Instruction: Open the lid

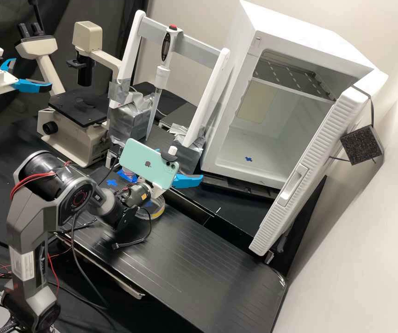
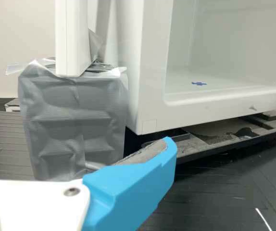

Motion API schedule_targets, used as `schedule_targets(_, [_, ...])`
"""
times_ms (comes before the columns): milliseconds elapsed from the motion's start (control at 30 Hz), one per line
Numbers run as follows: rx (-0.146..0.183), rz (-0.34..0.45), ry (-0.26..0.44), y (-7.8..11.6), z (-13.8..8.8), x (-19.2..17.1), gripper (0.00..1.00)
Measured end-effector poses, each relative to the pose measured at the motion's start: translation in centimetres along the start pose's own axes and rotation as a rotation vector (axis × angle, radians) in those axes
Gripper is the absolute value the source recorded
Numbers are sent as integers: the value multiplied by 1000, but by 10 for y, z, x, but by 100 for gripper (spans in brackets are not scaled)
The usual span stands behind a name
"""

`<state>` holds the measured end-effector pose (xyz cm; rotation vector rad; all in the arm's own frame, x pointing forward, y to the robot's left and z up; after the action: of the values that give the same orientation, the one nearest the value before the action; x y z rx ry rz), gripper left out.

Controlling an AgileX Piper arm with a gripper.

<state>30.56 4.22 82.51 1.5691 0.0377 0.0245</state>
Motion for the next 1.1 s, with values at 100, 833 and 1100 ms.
schedule_targets(100, [0, 0, 0, 0, 0, 0, 100])
schedule_targets(833, [14, 186, 156, 30, 5, -119, 100])
schedule_targets(1100, [-34, 105, 254, 16, -4, -156, 100])
